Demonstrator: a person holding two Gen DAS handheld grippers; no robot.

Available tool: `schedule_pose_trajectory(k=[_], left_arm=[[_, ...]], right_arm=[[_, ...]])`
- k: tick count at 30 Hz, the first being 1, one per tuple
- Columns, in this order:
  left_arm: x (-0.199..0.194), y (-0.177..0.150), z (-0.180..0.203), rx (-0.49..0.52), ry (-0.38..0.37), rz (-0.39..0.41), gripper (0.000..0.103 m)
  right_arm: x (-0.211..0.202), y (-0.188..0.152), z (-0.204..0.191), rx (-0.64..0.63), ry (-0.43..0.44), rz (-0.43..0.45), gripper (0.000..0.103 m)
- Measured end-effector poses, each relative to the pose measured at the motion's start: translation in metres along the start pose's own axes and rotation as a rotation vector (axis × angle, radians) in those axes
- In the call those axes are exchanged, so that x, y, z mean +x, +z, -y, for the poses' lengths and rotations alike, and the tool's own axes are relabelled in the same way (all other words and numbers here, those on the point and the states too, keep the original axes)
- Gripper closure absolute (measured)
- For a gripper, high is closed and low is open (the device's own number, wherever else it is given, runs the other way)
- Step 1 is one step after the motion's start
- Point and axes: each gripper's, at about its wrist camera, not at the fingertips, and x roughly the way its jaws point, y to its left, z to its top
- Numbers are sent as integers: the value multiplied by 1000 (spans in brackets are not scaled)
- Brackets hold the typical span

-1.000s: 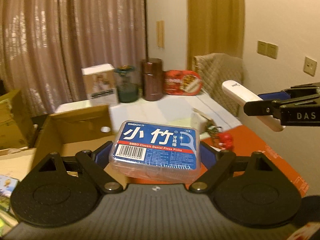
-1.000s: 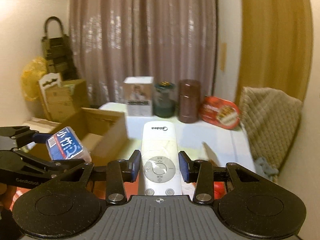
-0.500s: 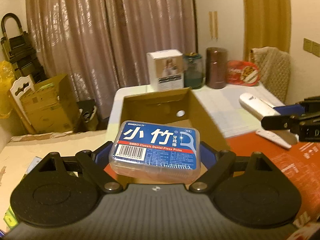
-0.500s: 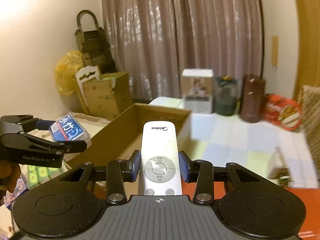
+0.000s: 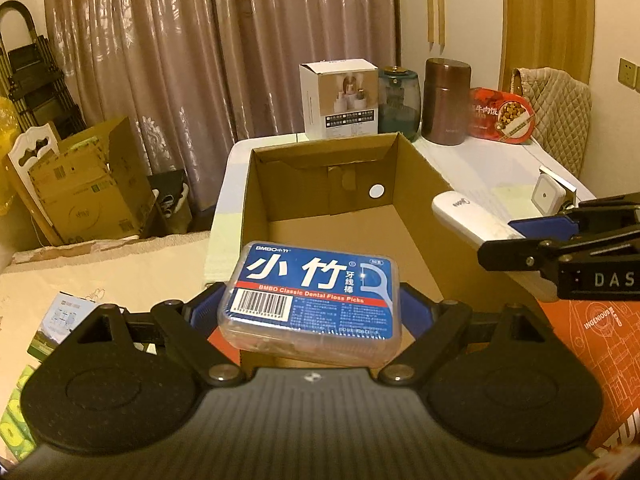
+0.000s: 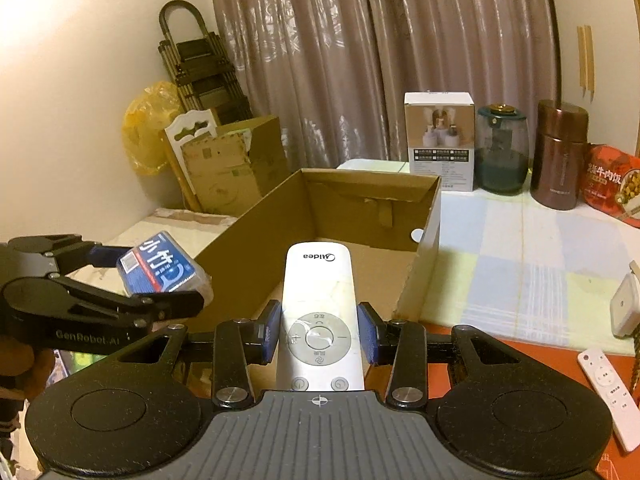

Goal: Organize rigid objects
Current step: 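Carry the floss box and Midea remote over the cardboard box, then open the left tool over the box while the right tool releases the remote into it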

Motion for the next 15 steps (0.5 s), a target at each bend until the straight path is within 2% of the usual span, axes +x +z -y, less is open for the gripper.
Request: schedule_pose_trajectory(k=[15], left_arm=[[18,-7,2,-5,-31,-30,16]], right_arm=[[12,-7,4,25,-5,-37,66]])
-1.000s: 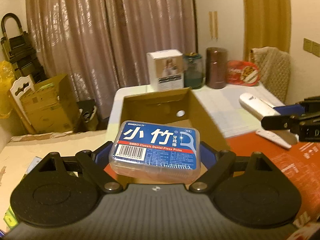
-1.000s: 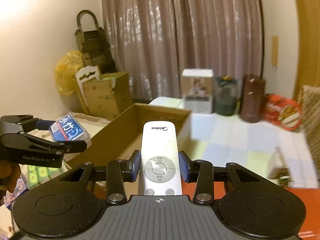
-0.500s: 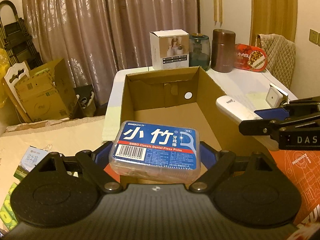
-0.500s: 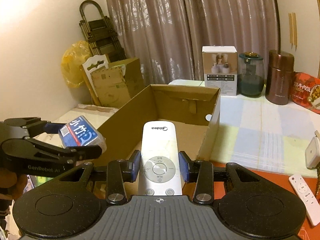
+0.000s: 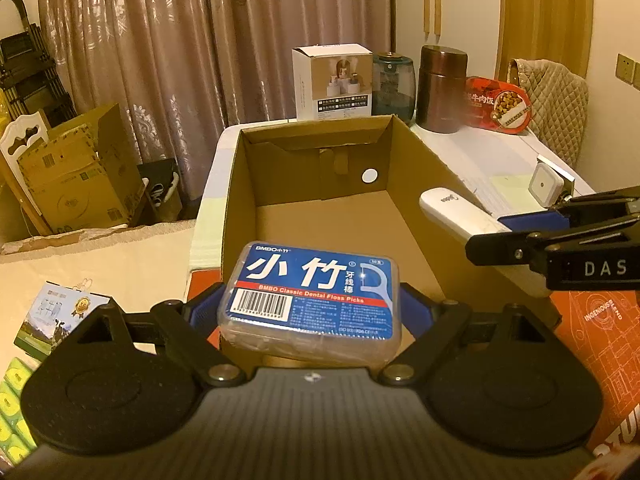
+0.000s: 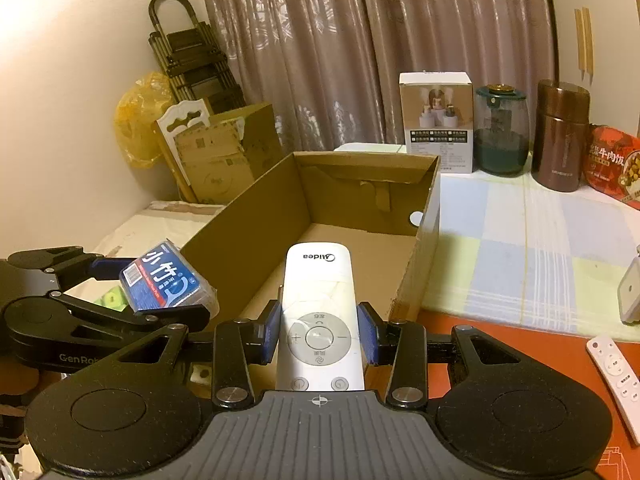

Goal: Organize rigid objects
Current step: 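Open the left tool over the box while the right tool releases the remote into it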

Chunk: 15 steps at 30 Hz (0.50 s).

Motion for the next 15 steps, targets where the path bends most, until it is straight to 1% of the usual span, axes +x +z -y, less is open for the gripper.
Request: schedule_pose_trajectory(k=[4,7,15], left_arm=[[-1,1,-3,-21,-18,2,16],[-5,1,-5,-27,-7,26,16],[-13,2,-8,-37,5,47,16]], right_arm=[[0,-2,-2,3,7,0,65],[1,-2,-1,7,2,-1,65],[-1,-3,-3,12,4,6,65]])
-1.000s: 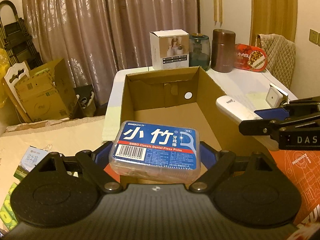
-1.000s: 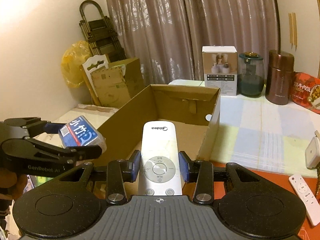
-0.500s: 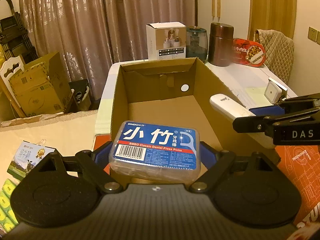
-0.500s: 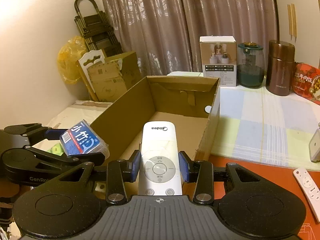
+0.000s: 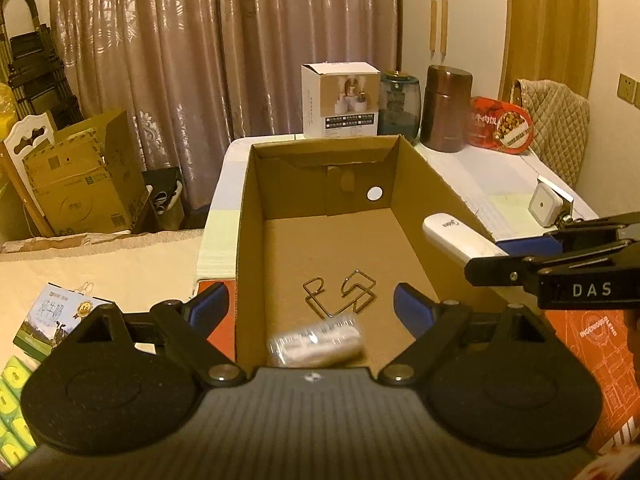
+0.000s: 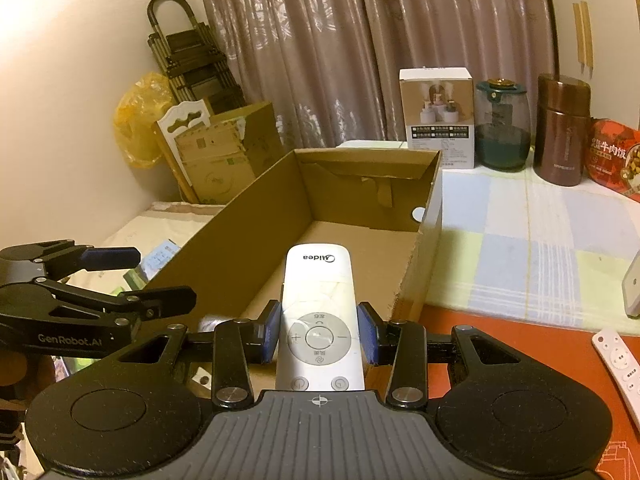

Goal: Organize rigid objects
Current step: 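Open the left tool over the box while the right tool releases the remote into it, then move both open tools back toward the remaining objects on the mat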

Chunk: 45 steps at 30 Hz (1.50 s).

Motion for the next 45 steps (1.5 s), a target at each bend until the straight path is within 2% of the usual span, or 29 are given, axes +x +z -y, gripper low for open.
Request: schedule_pose_trajectory(k=[11,16,29,36,38,45], left_arm=[[-2,-4,1,-2,3,-4,16],[-2,-4,1,-6,0,-4,16],[-15,2,15,-26,-21,28,16],[-33,18,53,-33,-81,71,16],[-39,24,68,-34,-100,86,16],[-54,42,129,-7,-179,126,16]], right_arm=[[1,0,0,-6,2,4,65],[-3,2,-3,-12,20,45,65],[-32,3,7,7,-15,138,64],[-79,14,18,22,-73,219,63],[-96,16,23,14,-91,239,60],[-155,15,56,-24,-198,263,57]])
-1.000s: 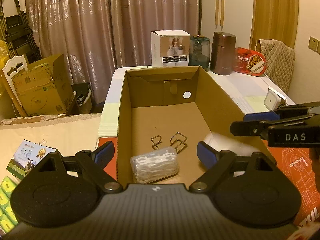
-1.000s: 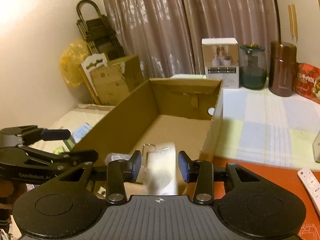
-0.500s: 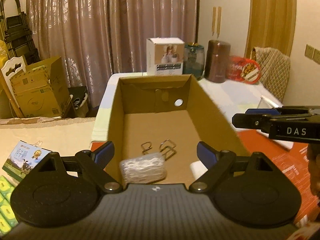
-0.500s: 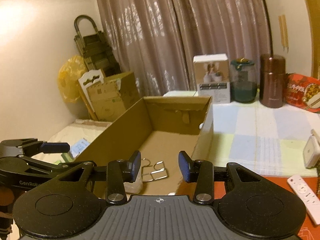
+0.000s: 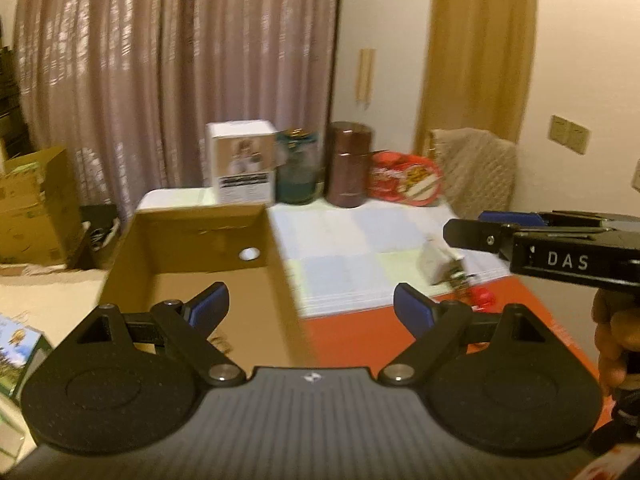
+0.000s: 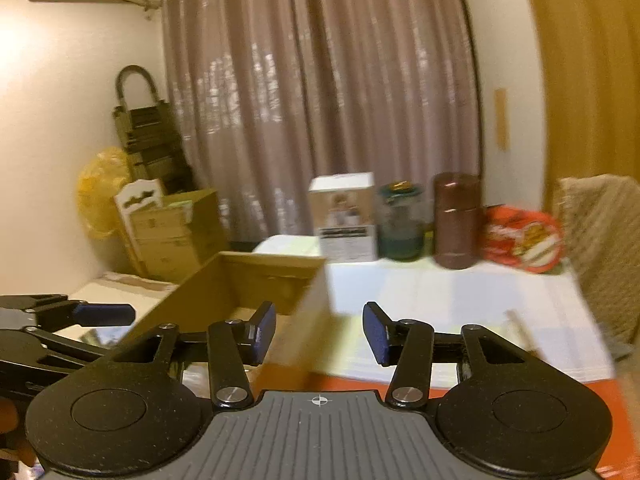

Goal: Organize rigid objects
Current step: 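Move both open tools back toward the remaining objects on the mat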

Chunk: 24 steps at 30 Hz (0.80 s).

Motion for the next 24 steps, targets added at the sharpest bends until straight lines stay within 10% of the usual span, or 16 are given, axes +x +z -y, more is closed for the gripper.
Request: schedule_pose_trajectory(k=[13,24], left_arm=[[31,-11,91,47,-123,-46,16],[94,-48,135,100,-136,-150,16]], right_arm=[[-76,-22,110,-13,-211,-14,52],[-59,-101,189,46,-287,-176,51]])
